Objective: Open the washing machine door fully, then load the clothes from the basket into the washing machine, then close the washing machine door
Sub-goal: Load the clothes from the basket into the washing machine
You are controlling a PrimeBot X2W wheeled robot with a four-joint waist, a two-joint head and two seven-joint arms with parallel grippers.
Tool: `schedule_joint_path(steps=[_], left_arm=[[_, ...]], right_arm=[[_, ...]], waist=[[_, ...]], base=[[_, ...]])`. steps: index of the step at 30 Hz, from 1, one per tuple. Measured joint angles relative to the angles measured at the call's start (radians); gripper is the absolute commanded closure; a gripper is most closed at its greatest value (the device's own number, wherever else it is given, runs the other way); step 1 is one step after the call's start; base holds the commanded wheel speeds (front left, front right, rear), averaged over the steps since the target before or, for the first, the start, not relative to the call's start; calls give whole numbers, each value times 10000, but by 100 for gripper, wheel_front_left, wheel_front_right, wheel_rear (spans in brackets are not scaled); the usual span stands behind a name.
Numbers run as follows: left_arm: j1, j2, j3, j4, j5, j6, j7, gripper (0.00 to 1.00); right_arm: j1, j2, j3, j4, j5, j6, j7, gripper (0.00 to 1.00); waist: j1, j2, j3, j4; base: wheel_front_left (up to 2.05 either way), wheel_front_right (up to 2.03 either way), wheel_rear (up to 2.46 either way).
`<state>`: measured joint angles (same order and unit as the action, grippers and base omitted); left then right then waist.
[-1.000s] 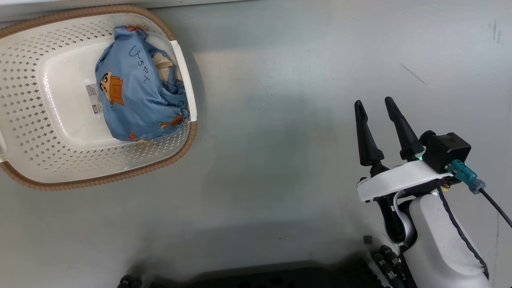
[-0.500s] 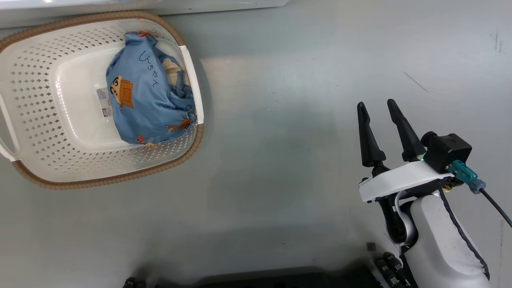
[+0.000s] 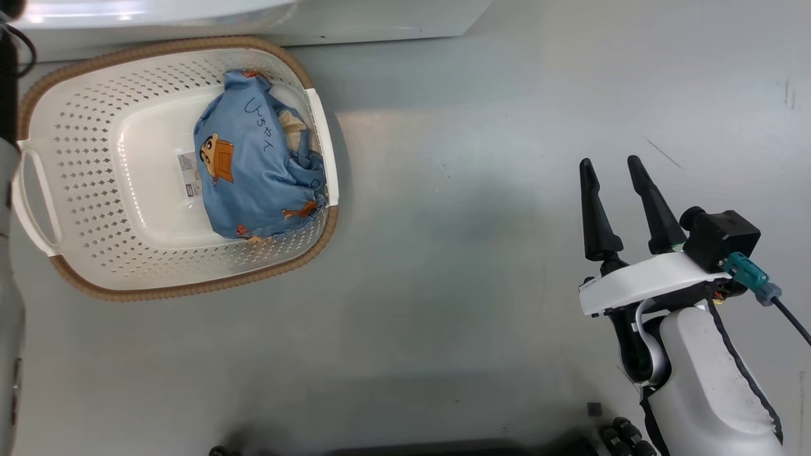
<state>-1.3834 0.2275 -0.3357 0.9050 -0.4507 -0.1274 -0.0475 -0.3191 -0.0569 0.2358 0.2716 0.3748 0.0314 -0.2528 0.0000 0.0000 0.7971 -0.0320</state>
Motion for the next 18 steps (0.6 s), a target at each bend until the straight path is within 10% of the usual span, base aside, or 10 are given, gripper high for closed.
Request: schedule_joint_path(steps=[18], left_arm=[[1857,-696,-180,569,-575,-2,-1517,0]], right_arm=[[-5,-4,-625,297,-245,82,0,0]], waist=[[0,0,-1157,593]], base=[[0,0,0]])
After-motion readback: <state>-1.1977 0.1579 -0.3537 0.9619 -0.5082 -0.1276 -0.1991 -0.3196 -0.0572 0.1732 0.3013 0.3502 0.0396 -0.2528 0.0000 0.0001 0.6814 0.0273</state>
